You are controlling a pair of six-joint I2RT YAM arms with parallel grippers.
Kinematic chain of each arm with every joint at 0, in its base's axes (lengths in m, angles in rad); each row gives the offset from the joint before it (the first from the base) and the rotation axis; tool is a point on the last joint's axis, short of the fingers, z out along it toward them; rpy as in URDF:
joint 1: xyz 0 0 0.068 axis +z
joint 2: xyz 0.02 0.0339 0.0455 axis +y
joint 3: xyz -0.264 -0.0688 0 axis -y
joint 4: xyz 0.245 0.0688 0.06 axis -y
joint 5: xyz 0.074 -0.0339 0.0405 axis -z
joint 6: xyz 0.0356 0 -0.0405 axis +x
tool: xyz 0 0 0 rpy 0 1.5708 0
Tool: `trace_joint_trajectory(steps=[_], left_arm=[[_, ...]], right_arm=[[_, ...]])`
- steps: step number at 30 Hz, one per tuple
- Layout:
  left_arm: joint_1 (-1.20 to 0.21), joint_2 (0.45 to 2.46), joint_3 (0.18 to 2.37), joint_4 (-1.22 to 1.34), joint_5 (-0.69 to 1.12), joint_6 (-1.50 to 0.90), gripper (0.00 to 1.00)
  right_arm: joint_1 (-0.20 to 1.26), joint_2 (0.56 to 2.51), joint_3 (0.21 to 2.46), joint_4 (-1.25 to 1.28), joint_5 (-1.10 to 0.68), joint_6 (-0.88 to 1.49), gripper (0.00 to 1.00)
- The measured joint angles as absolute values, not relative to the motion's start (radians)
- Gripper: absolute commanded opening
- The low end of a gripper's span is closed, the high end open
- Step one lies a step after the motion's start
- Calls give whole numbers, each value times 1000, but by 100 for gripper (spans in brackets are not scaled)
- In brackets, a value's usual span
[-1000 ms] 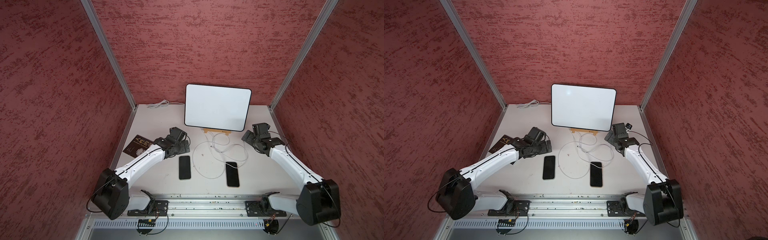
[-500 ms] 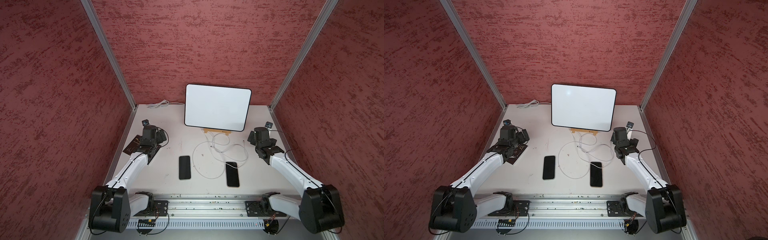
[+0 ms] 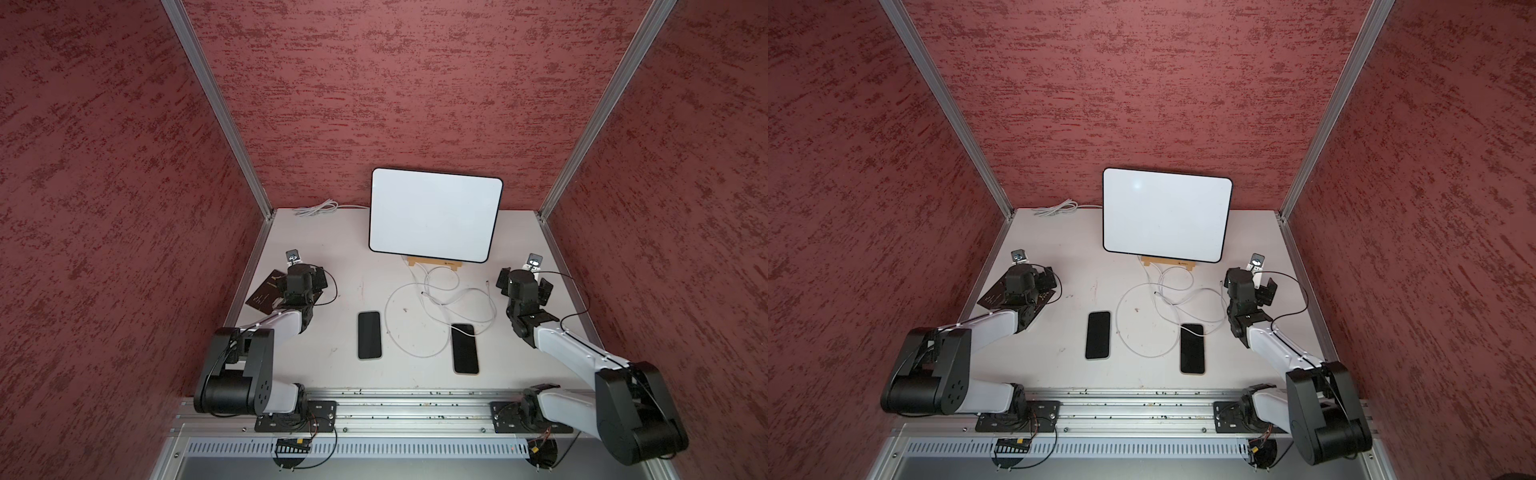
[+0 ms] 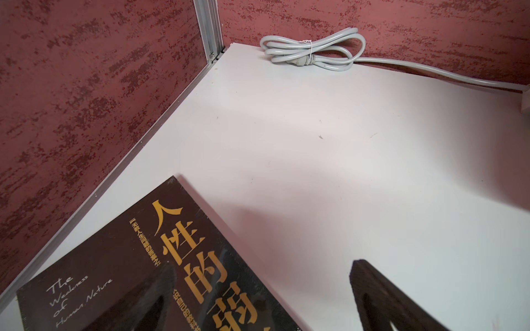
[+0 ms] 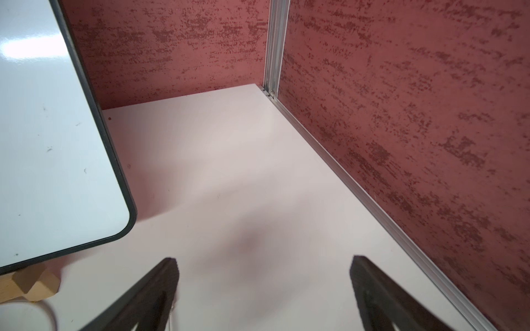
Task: Unplug the charging cable from the phone
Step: Reset both arms
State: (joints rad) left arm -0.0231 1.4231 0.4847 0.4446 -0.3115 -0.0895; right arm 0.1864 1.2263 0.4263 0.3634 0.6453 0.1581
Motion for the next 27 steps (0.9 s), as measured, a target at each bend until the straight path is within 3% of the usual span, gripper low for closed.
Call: trace_joint_trajectory(steps=[11, 22, 27], left_arm=[[-22, 1478, 421, 753, -208, -24, 100], [-25, 1538, 352, 929, -164, 1, 100], [-35, 1538, 345, 968, -169, 13, 100]], right_arm=[[186, 1464, 278, 943, 575, 1, 99], [133, 1528, 279, 1107, 345, -51, 99], [106, 1560, 320, 1034, 301, -38, 99]])
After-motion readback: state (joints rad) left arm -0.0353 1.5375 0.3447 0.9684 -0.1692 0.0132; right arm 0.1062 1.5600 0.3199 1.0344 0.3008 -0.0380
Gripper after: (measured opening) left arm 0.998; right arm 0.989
